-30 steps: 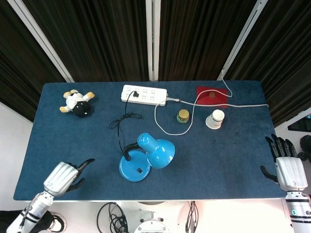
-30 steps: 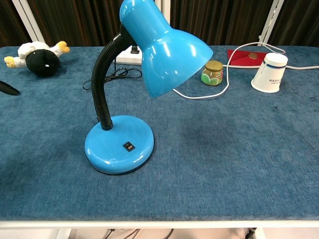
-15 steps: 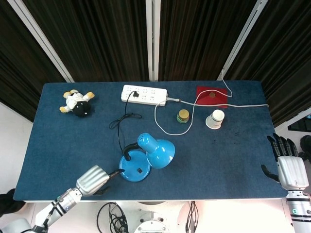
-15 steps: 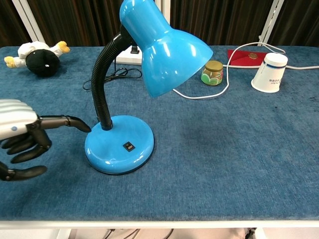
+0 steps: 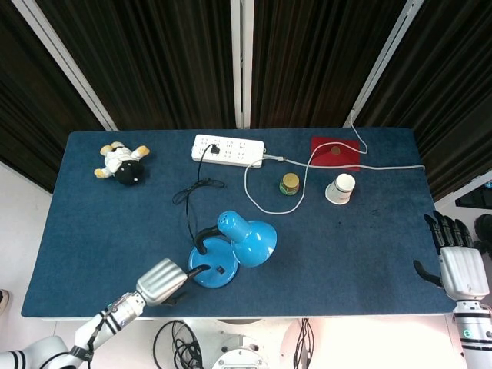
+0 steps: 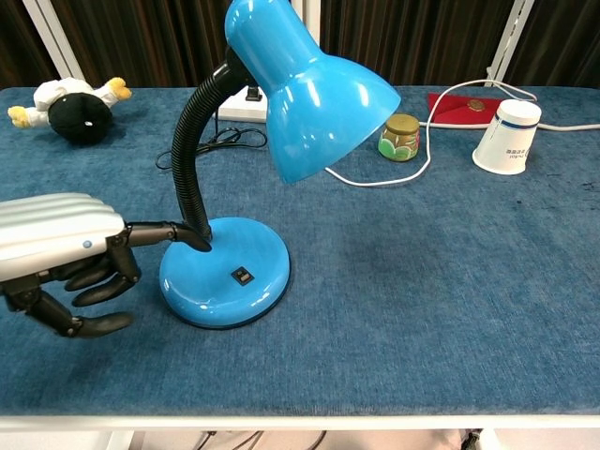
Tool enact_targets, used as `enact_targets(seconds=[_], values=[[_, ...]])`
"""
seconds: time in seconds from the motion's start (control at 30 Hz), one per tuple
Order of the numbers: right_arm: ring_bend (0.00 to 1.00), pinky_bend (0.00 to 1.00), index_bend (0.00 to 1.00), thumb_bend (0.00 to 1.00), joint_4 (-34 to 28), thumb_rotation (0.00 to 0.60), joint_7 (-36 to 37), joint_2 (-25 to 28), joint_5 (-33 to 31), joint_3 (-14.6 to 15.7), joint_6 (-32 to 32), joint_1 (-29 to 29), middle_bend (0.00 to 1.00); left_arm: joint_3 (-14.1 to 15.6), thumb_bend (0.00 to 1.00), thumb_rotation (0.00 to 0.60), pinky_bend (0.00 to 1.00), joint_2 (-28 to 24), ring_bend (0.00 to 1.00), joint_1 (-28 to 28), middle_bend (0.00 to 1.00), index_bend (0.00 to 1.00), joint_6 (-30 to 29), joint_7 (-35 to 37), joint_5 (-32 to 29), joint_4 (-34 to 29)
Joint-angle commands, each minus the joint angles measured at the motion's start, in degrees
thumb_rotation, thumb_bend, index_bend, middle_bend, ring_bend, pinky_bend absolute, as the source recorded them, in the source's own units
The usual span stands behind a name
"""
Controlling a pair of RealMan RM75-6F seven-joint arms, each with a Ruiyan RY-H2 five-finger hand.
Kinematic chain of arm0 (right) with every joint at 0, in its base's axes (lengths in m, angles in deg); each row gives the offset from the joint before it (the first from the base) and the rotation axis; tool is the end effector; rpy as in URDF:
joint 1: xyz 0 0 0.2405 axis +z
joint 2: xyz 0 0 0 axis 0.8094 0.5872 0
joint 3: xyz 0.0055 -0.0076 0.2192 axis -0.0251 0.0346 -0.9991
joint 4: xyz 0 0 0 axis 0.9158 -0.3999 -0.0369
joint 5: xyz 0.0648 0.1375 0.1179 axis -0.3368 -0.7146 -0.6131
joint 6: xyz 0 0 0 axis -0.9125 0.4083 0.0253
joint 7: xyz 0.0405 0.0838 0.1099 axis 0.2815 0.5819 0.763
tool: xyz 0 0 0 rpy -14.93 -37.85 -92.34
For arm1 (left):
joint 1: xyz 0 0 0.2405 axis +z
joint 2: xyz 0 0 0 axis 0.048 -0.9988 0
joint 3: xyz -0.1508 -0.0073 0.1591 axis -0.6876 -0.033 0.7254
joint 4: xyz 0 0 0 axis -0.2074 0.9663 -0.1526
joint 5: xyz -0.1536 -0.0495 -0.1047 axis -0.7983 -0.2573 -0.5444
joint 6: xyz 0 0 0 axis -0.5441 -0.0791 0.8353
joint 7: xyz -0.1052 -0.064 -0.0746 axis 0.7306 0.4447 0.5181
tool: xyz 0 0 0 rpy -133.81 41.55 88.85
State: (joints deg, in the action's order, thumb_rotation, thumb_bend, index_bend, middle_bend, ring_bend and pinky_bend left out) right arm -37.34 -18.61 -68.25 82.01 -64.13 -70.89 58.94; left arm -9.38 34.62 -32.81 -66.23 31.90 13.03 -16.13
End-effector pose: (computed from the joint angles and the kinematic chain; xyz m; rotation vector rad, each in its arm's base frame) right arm -0.2806 -0.1827 0.1554 1.3554 -0.9040 0.8460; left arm -0.1443 0.1990 0.0034 -2.2906 -0.9215 -0.9680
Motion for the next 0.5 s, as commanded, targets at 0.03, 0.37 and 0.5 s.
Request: enact_targets(seconds=[0.03,0.37,0.5], values=[[0.00,0.00,0.00,0.19,0.0,0.600,0.2,0.0,-0.2,0.0,0.2,0.0,0.00,-0.2,0.37,0.600,0.78,0.6,0.76,-0.5,0.80,0.13,0.3,-0.3,-0.6,0.2],[0.00,0.00,0.00,0.19,0.5,0.600,1.3,0.2,-0.8,-0.3,0.4,0.0,0.00,0.2,0.37,0.600,0.78,2.5,0.76,-1.8,0.80,0.13,1.2,-0.8,-2.2,1.0],[0.00,0.00,0.00,0.19,0.7,0.600,1.6,0.2,-1.0,-0.4,0.3,-0.1,0.00,0.3,0.37,0.600,0.78,3.3,0.76,-2.3,0.80,0.13,1.5,-1.2,-2.8,1.3]])
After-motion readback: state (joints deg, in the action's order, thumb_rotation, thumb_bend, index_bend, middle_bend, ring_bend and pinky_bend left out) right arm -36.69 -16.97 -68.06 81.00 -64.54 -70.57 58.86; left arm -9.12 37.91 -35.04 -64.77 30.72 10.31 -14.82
